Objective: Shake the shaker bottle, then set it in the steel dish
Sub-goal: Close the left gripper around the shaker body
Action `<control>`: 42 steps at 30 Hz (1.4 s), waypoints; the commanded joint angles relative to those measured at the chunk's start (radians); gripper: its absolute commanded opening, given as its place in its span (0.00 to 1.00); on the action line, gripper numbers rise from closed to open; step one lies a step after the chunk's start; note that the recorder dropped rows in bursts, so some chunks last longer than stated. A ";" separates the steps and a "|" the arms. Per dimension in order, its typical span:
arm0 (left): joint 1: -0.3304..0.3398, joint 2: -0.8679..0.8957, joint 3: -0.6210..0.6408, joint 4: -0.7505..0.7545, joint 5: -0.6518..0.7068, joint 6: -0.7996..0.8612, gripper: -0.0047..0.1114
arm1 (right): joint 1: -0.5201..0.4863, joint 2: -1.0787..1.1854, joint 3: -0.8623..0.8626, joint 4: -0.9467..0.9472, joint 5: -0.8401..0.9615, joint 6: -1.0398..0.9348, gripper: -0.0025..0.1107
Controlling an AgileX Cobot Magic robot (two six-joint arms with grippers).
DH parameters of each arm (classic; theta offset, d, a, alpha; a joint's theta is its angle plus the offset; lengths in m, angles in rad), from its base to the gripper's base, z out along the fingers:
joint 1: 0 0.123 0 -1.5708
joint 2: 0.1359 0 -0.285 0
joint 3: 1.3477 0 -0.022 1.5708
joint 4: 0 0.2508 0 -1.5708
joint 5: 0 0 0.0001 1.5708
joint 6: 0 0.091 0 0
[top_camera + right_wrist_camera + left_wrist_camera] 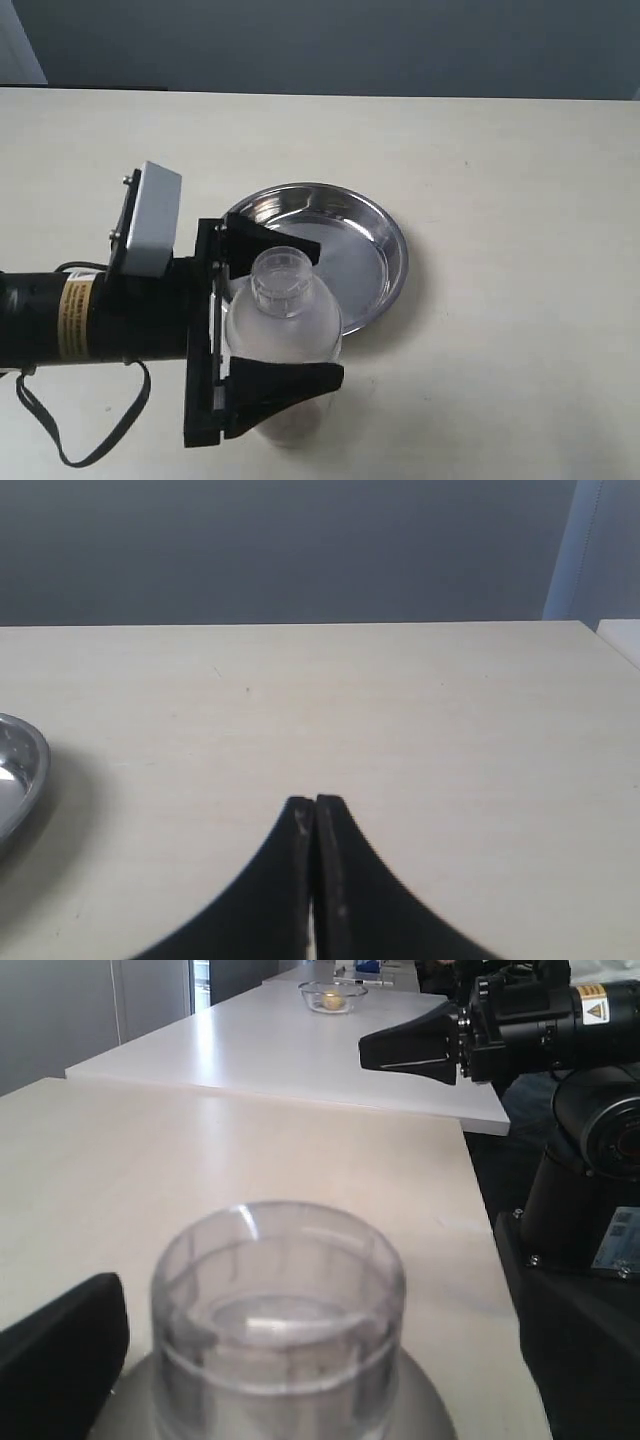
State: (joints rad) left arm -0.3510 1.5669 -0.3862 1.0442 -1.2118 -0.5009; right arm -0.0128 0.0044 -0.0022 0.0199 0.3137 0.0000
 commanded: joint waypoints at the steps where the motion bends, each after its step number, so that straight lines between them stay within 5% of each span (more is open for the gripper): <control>1: 0.012 0.004 0.045 -0.044 -0.009 0.035 0.94 | 0.004 -0.004 0.002 0.000 -0.009 0.000 0.02; 42: 0.010 0.197 0.053 -0.133 -0.009 0.144 0.87 | 0.004 -0.004 0.002 0.000 -0.009 0.000 0.02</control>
State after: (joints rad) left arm -0.3404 1.7600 -0.3390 0.9389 -1.2174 -0.3681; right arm -0.0128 0.0044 -0.0022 0.0199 0.3137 0.0000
